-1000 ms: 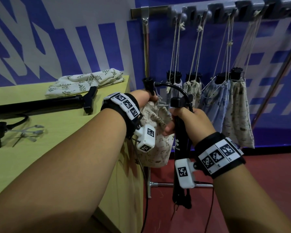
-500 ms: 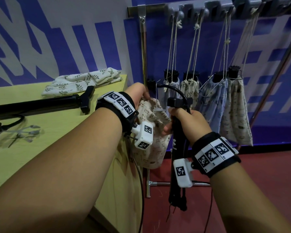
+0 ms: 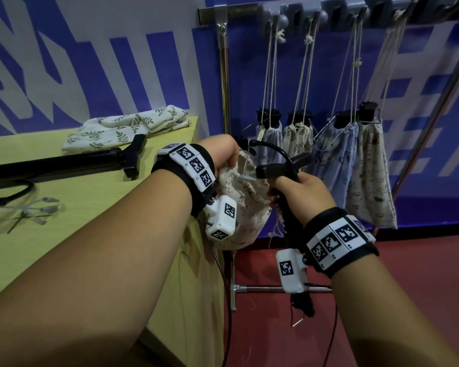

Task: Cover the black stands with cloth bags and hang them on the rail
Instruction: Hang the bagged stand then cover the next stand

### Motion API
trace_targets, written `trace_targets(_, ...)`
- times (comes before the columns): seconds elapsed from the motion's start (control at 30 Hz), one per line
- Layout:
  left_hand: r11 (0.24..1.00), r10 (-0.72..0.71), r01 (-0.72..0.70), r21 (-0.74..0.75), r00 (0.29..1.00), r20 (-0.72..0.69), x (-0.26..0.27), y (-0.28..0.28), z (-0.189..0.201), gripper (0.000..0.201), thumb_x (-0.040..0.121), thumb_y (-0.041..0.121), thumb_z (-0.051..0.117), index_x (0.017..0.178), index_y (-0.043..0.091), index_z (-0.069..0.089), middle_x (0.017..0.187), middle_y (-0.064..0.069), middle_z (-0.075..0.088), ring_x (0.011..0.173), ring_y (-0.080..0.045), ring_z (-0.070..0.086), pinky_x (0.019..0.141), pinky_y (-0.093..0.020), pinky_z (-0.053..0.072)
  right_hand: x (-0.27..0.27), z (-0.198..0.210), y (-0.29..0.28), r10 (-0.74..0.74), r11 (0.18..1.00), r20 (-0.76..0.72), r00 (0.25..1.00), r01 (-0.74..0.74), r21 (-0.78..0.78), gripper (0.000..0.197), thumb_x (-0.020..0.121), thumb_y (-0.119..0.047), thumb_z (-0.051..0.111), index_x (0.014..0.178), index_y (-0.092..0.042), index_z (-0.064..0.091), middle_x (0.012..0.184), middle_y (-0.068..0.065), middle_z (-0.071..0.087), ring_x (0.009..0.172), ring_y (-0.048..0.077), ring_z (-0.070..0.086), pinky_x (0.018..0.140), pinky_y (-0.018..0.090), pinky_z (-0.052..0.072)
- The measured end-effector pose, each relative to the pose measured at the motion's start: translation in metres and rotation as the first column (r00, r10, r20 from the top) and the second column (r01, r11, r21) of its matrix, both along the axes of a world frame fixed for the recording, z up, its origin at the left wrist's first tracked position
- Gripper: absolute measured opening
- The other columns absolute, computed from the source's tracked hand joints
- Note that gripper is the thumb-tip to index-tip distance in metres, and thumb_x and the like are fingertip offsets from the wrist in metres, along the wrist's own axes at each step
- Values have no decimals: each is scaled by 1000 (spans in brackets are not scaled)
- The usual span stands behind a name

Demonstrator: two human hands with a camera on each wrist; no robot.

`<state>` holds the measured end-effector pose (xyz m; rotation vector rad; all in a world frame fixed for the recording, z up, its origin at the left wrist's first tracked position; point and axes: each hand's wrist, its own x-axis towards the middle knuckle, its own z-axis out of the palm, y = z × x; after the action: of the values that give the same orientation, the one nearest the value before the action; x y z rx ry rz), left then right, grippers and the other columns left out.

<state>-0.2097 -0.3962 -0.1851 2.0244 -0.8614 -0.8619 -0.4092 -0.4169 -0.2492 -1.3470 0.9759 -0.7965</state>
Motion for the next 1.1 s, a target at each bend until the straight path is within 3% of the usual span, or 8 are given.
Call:
trace_targets(0.1,999,-9,3,36,987,162,-3,1,3,8,92,12,58,85,13,60,81,-2,57,77,-23,58,88,-37,54,0,-1,-1,-27,1000,10,1000,27,11,14,92,-20,76,101,-10,74,88,11,81,63,21,71,54,27,53)
trace_targets(0.27,999,-38,41,-7,970,239,-7,3,2,16,93,6,58,104,17,63,111,-6,63,99,-21,61,99,-41,57,-2,-2,-4,-56,998,7,998,56,-25,18,91,-21,79,104,-10,75,82,7,79,56,17,67,51,27,53)
trace_targets(0.4,997,-27,41,-60,973,230,-11,6,3,18,91,10,63,105,17,73,109,-5,68,99,-22,66,97,-40,58,-1,-4,-6,-56,997,5,998,56,-45,20,90,-21,80,102,-7,73,66,-1,70,52,13,63,48,25,47)
trace_targets(0.53,1000,-12,3,25,934,356,-23,10,9,6,86,16,63,89,14,67,86,-7,59,74,-23,54,56,-30,43,2,-7,-6,-60,995,1,998,60,-76,16,88,-19,80,96,-8,72,67,0,65,54,13,59,57,29,46)
trace_targets(0.7,999,18,-28,33,964,267,-26,8,9,26,76,11,67,99,0,71,101,-19,72,89,-31,71,83,-38,60,4,-8,-5,-57,988,-20,998,53,-146,13,85,-24,81,91,-15,74,75,9,72,60,16,65,61,33,52)
trace_targets(0.8,997,-46,26,76,960,277,-28,9,11,16,84,9,68,99,4,64,102,-13,63,90,-27,61,81,-39,55,4,-9,-4,-66,983,-21,998,62,-175,13,83,-27,80,92,-19,75,89,16,77,72,25,67,68,40,54)
trace_targets(0.97,984,-130,76,161,927,353,-26,17,9,34,71,15,88,100,6,74,102,-15,73,92,-32,72,84,-45,63,-1,-5,-5,-53,988,-6,999,51,-146,9,87,-14,78,95,-17,75,75,1,75,60,9,68,55,25,52)
trace_targets(1.1,981,-133,58,185,896,424,-27,13,7,33,76,21,86,102,6,70,94,-11,68,80,-24,66,65,-32,54,-2,-4,-4,-47,987,-11,999,45,-152,10,84,-12,78,93,-17,76,74,5,75,64,17,68,59,32,52)
